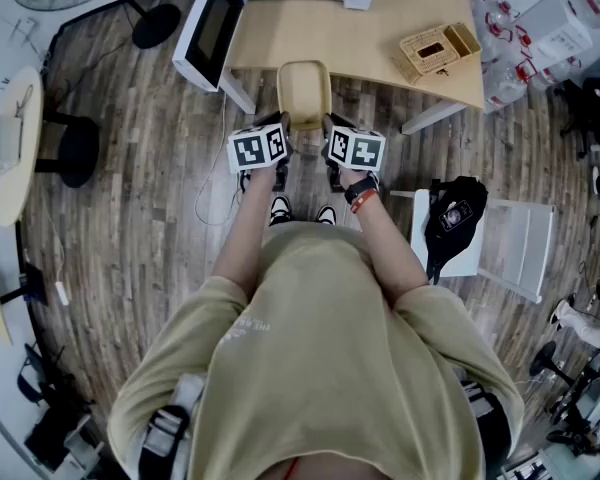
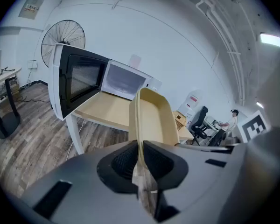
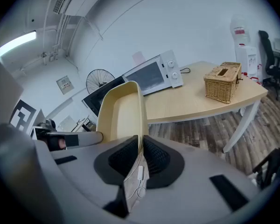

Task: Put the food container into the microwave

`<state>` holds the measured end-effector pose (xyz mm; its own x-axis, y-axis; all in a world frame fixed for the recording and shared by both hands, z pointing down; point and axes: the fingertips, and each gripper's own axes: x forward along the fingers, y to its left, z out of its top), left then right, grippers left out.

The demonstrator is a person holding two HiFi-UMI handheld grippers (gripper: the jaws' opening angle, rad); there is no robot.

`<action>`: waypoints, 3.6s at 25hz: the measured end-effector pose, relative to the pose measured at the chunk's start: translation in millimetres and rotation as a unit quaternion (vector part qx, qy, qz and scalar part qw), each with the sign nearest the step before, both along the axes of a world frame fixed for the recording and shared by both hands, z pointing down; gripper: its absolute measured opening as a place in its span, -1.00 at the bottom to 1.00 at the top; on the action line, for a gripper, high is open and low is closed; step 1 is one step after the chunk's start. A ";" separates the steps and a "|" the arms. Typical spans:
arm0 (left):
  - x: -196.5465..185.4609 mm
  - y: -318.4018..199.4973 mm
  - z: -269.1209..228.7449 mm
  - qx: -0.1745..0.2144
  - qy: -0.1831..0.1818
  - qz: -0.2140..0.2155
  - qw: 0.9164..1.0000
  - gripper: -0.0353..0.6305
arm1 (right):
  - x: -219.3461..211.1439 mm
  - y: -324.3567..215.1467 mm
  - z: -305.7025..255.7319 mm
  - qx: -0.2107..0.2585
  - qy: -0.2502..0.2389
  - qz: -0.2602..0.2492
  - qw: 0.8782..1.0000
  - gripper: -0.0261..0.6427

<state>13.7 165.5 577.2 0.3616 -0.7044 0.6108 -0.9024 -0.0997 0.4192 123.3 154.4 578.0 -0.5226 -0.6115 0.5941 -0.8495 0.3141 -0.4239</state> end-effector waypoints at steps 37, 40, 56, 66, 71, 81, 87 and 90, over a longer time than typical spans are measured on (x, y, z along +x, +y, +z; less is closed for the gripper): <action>-51.0 -145.6 13.1 -0.012 0.045 -0.036 0.998 -0.73 | -47.3 -130.9 15.5 -0.040 -0.018 0.013 0.999 -0.72; -62.7 -171.7 18.1 -0.019 0.054 -0.037 0.998 -0.73 | -58.1 -157.0 14.0 -0.039 -0.020 0.020 0.999 -0.72; -109.8 -259.4 24.9 -0.012 0.044 0.000 0.999 -0.73 | -107.5 -245.8 19.2 -0.029 -0.012 0.048 0.998 -0.72; -112.8 -284.1 28.7 -0.007 0.029 0.028 0.999 -0.73 | -112.3 -271.4 26.2 -0.029 -0.001 0.081 0.996 -0.72; -114.4 -302.6 32.2 -0.008 0.035 0.023 0.999 -0.73 | -114.4 -289.2 27.8 -0.023 -0.002 0.080 0.996 -0.72; -106.8 -360.1 37.1 -0.011 0.039 0.012 0.999 -0.73 | -106.7 -341.8 29.0 -0.016 -0.012 0.067 0.998 -0.72; -103.0 -381.4 40.5 -0.015 0.042 0.006 0.999 -0.73 | -102.8 -362.6 34.5 -0.023 -0.015 0.065 0.998 -0.72; -102.5 -392.1 38.6 -0.013 0.040 -0.002 0.999 -0.73 | -102.3 -373.5 33.4 -0.022 -0.018 0.065 0.998 -0.72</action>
<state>-88.8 -226.6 615.8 0.4074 -0.6898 0.5984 -0.8662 -0.0843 0.4926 21.0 -219.1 611.4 -0.4623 -0.6485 0.6048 -0.8659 0.1831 -0.4656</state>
